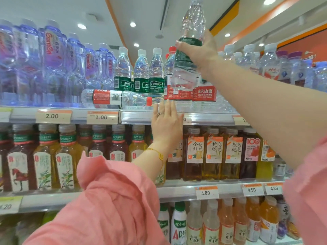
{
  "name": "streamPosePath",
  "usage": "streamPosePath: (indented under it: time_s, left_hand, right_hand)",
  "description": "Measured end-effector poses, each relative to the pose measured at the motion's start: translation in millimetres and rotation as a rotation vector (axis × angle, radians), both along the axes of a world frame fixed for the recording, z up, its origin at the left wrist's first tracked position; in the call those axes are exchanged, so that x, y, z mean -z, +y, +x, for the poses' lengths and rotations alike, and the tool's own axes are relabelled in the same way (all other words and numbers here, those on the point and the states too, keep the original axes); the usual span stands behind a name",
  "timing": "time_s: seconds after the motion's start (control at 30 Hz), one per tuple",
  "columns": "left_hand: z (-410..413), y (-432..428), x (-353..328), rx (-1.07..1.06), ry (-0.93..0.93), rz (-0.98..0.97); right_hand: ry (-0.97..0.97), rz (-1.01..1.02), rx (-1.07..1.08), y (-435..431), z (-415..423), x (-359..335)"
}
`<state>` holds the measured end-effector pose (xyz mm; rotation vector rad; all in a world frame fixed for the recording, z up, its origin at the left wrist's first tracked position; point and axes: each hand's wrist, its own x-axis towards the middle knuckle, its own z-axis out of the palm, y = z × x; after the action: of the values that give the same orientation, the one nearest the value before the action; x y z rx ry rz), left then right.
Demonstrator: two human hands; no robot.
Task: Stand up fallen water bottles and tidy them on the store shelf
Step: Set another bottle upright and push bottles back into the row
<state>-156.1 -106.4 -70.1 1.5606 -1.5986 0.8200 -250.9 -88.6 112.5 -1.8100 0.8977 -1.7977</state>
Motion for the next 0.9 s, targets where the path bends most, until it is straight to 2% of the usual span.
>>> streamPosePath:
  time_s: [0.23,0.37,0.7,0.9]
  left_hand:
    - [11,9,15,0.032,-0.122,0.067]
    - [14,10,17,0.027,-0.143,0.016]
    - [19,8,17,0.035,-0.218,0.05]
    - [20,9,17,0.033,-0.213,-0.006]
  right_hand:
    - [0.083,0.016,-0.031,-7,62,11]
    - [0.117,0.022,-0.027,-16,82,22]
    - [0.184,0.072,0.012,-36,90,50]
    - [0.233,0.074,0.012,-33,90,53]
